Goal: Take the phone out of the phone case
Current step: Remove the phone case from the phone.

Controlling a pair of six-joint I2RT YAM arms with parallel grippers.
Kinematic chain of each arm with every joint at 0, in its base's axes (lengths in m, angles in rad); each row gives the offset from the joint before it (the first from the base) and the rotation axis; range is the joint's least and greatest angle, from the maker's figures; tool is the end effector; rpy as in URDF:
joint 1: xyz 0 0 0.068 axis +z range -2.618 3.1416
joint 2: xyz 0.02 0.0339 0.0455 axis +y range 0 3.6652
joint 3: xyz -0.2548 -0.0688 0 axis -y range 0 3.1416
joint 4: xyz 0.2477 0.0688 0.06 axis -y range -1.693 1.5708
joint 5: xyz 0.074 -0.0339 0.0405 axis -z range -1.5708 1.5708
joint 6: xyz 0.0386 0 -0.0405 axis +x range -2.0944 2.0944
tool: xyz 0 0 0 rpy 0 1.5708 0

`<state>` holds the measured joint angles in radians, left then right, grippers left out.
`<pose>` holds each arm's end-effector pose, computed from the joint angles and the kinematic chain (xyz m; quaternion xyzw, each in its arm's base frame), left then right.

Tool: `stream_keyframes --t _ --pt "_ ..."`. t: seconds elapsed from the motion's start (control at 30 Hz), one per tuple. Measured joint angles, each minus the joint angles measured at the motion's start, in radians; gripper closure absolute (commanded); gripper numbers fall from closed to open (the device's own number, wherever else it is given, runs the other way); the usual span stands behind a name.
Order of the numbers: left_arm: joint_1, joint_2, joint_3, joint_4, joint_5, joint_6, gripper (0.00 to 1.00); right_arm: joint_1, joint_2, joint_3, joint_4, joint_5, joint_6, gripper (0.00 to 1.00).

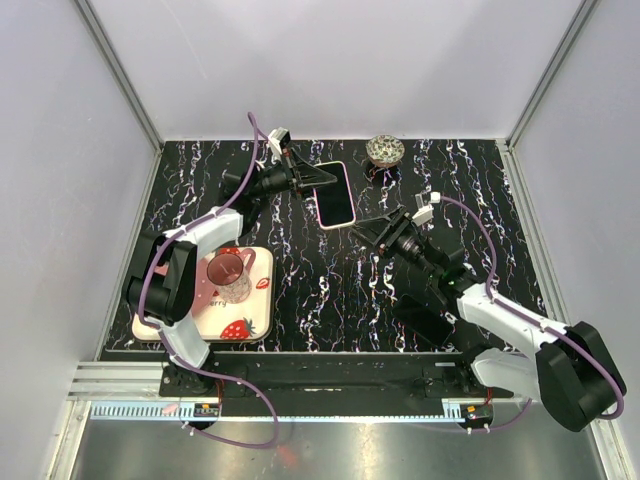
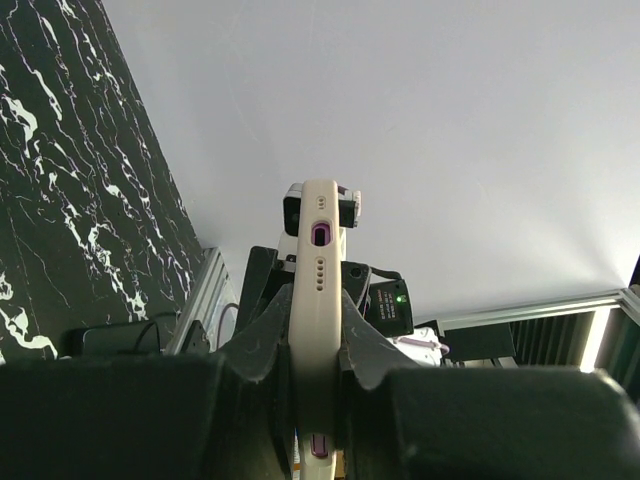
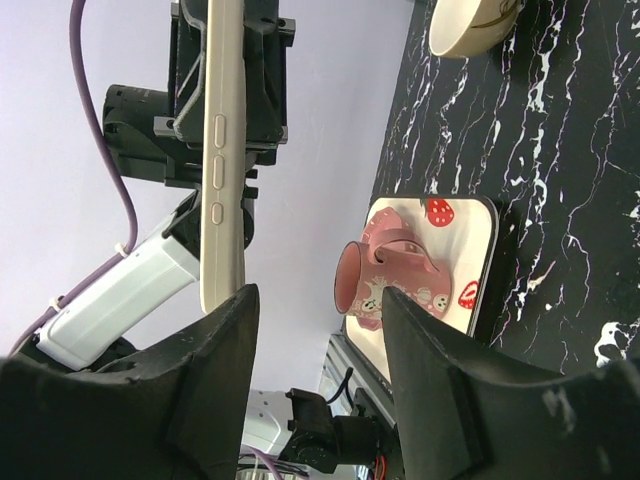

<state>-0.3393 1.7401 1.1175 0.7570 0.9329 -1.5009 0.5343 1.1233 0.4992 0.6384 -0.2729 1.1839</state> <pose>0.3624 -0.1608 0.2819 -0.0394 0.6772 -0.7144 0.1719 0.2159 0.1398 0.2487 0.1301 0.6901 0.5966 0.3885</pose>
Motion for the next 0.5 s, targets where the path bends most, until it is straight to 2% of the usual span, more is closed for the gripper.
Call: stream_keyframes --t 0.2,0.33,0.5 --pt "0.006 -0.004 0.000 0.001 0.002 -0.011 1.00 0.000 -0.005 -0.036 0.064 0.021 0.022 0.32" --pt "0.014 -0.006 -0.006 -0.001 0.000 0.008 1.00 -0.001 -0.035 -0.070 0.126 0.037 0.054 0.20" --pt "0.018 -0.006 -0.029 -0.033 -0.008 0.033 1.00 -0.001 -0.072 -0.063 0.208 0.044 0.070 0.17"
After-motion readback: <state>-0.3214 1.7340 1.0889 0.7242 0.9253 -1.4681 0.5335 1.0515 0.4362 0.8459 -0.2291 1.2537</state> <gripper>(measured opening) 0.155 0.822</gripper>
